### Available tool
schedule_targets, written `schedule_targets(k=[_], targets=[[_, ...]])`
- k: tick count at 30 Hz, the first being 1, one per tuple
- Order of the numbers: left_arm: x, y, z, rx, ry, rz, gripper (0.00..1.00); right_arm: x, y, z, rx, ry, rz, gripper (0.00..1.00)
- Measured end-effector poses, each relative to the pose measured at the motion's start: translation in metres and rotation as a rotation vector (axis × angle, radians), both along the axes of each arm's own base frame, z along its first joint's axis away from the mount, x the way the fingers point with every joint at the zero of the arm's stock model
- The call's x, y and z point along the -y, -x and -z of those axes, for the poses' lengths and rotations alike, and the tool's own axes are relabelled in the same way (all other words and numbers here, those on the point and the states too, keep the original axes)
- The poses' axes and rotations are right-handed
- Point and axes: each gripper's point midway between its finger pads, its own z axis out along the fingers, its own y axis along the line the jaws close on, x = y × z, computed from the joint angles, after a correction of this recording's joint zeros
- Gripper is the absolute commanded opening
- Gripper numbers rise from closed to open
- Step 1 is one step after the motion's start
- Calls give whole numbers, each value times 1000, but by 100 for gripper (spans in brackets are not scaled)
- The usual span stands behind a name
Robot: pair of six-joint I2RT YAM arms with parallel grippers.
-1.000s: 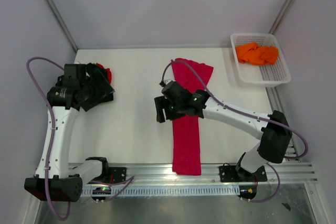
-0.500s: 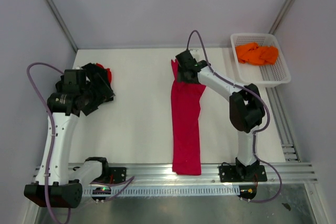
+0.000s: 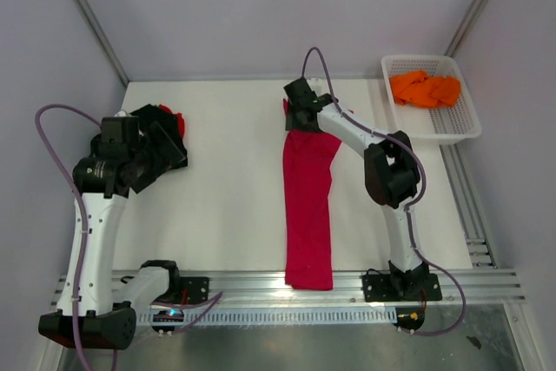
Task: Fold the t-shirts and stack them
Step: Rotate the tshirt 90 degrees
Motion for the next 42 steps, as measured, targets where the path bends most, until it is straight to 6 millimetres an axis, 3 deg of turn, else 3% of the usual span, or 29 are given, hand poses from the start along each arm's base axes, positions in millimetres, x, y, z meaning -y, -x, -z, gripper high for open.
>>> schedule_targets(k=[10,14,19,25,42], targets=[[-1,2,-1,1,-3,-8,97,41,2,64,-188,-37,129,72],[-2,2,-2,7,-4,-11,96,44,-5,61,-205,-96,137,72],[-3,3,-4,11,-5,-19,97,33,-13,61,-223,-148,96,72],[-8,7,-11,24,-26,-42,97,5,-28,57,-230,-245,1,72],[-15,41,-24,70,-17,-113,97,-47,-48,50,-225,-445,-155,72]])
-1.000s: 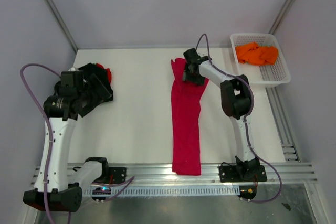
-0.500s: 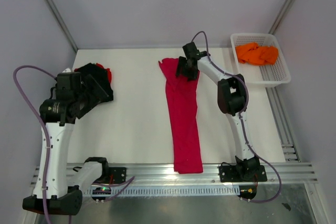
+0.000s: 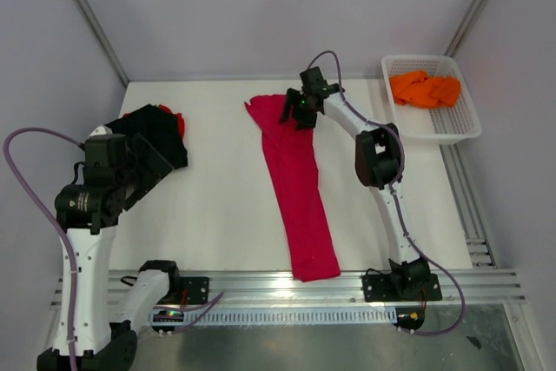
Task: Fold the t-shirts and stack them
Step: Rotate the tshirt 90 degrees
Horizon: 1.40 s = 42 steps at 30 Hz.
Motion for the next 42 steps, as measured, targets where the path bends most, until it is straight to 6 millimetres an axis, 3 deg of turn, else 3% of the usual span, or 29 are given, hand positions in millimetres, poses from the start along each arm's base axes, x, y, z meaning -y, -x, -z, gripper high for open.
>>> schedule_targets(k=[7,14,17,24,27,30,35,38,42], targets=[[0,6,-2,9,16,-17,97,-5,-3,-1,51,-34,-14,72],[7,9,10,-16,54,-11,97,17,10,-16,122,47,-7,72],[10,8,17,-32,70,-2,96,27,13,-45,195,89,-5,72],[15,3,19,-23,98,3,97,59,39,-159,428,133,32,72],[15,1,21,-22,100,4,97,66,64,-177,450,121,29,72],[16,0,23,-23,102,5,97,63,107,-154,388,135,-14,72],[19,-6,25,-28,113,15,97,28,198,-74,180,174,-198,72],[20,-11,25,-28,118,21,97,19,248,-38,69,202,-292,72],[21,-14,27,-38,122,25,97,26,277,-16,-11,221,-303,72]])
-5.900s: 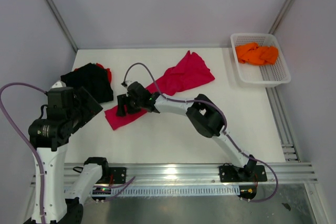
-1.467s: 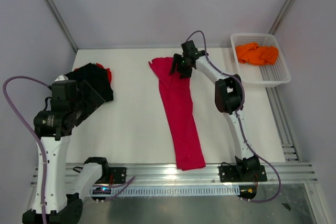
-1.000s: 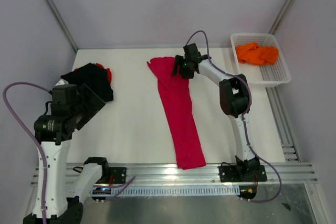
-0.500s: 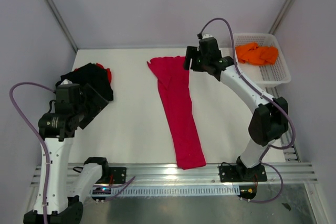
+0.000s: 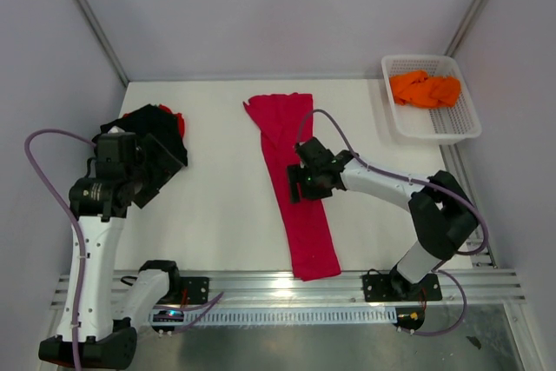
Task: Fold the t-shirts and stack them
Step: Rotate the tshirt 90 degrees
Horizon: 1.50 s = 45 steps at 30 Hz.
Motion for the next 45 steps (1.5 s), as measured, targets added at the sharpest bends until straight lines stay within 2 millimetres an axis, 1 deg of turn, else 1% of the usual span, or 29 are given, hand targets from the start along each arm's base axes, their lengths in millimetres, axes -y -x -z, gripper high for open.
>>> schedule_targets(k=[3,5,8,12,15,21,27,35,38,45], targets=[[0,-1,1,-5,-1,1,97,5,9,2,-15,0,13,72],[0,-1,1,-5,-1,1,97,5,12,1,-15,-7,18,72],[0,-1,0,-1,-2,2,97,5,17,4,-26,-7,14,72],[0,-1,-1,-1,-2,3,97,5,24,17,-68,7,4,72],[0,-1,-1,-1,-2,3,97,3,29,33,-116,28,-6,72],[-1,-1,0,-1,-7,-1,96,-6,28,33,-130,2,-7,72],[-1,-1,-2,3,-8,-3,97,-25,26,32,-163,-19,-31,72],[-1,-3,-7,14,-8,-3,97,-69,22,29,-189,-50,-85,72],[-1,-3,-7,14,-8,-3,97,-75,24,28,-188,-57,-97,72],[-1,-3,-7,14,-8,-2,97,-75,25,27,-175,-70,-99,72]])
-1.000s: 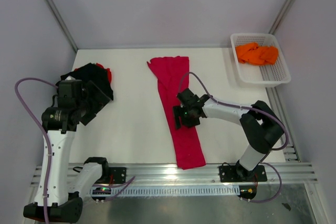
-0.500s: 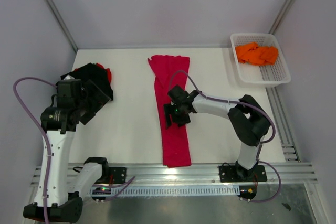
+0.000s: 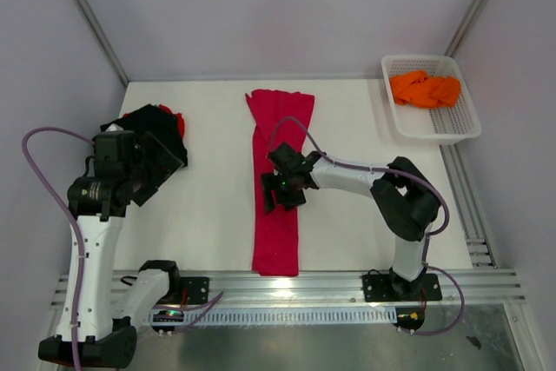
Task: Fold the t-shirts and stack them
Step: Rotate the tshirt 90 degrees, then grab the bottom of the folded rectangular tshirt with both arms
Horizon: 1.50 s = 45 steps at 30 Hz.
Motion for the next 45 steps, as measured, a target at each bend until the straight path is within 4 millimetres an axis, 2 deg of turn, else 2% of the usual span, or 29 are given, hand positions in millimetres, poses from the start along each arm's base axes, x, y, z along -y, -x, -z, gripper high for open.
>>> schedule_targets(k=[3,6,8,9,10,12,14,16,19,22,23,30,45], targets=[[0,0,2,-2,-1,2,97,4,3,-3,16,-8,7,72],[0,-1,7,-10,-7,14,97,11,5,-16,48,-14,20,78],[1,-2,10,-11,-12,27,97,15,4,-38,98,-42,33,83],[2,-2,11,-8,-10,36,97,16,3,-52,131,-69,38,96],[4,-3,12,-2,-5,48,98,16,2,-67,163,-103,46,99],[10,-5,15,12,14,76,98,18,3,-93,224,-174,55,99],[16,-6,24,14,38,99,98,24,12,-100,244,-225,60,99],[21,-4,37,-11,63,118,98,31,26,-90,218,-248,65,100],[26,-1,57,-55,87,135,98,53,62,-44,93,-226,75,100],[29,1,68,-86,103,147,98,81,100,-9,-25,-186,76,99],[30,0,68,-89,106,150,98,85,110,-8,-52,-201,72,98],[37,-12,78,-128,132,188,98,91,137,-13,-85,-361,118,98],[40,-26,77,-128,128,223,98,89,157,-16,-178,-577,242,98]])
